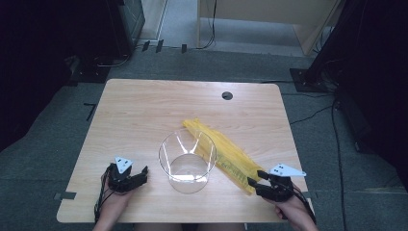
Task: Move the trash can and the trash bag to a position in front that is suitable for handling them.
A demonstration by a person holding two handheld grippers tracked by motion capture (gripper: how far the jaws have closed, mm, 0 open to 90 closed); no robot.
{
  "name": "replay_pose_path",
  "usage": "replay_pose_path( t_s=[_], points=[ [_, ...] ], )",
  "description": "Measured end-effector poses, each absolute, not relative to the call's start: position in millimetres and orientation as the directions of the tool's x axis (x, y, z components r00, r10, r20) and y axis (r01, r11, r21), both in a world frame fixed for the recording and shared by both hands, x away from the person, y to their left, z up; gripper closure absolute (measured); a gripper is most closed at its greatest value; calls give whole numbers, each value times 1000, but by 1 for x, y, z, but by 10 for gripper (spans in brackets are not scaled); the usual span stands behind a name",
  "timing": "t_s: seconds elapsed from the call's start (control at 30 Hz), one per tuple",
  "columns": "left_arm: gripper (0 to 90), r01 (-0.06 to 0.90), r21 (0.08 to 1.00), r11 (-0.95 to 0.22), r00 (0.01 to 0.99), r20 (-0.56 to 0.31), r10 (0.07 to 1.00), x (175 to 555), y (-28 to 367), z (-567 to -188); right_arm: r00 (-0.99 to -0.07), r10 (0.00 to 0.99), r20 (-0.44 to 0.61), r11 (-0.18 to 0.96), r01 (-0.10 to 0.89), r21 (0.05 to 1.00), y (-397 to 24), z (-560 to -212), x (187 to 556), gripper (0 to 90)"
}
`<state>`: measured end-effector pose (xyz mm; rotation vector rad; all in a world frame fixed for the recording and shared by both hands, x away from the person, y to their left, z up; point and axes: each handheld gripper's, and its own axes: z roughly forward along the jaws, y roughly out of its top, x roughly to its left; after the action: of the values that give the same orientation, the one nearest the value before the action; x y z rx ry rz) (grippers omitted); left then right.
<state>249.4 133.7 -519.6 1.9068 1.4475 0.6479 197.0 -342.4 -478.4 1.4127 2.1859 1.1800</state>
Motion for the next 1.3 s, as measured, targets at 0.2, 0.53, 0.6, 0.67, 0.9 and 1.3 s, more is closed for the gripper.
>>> replay_pose_path(
  t_s=[0.2, 0.53, 0.6, 0.67, 0.9, 1.3],
  points=[
    [237, 642, 745, -179, 269, 0, 963, 249, 134, -520, -323, 941, 102, 125, 613, 780, -350, -478, 226, 483],
    [238, 642, 745, -180, 271, 0, 963, 249, 134, -520, -371, 922, 110, 192, 686, 702, -329, -509, 228, 804],
    [238, 642, 745, -181, 272, 0, 962, 249, 134, -520, -417, 903, 101, 235, 677, 698, -321, -508, 220, 806],
    [238, 642, 745, -181, 272, 0, 962, 249, 134, -520, -465, 877, 120, 263, 674, 690, -314, -507, 211, 799],
    [238, 641, 745, -185, 275, 2, 961, 249, 134, -520, -582, 785, 211, 289, 645, 707, -310, -491, 199, 598],
    [238, 641, 745, -185, 277, 1, 961, 249, 134, -520, -285, 908, 306, -1, 730, 683, -296, -498, 262, 289]
  ],
)
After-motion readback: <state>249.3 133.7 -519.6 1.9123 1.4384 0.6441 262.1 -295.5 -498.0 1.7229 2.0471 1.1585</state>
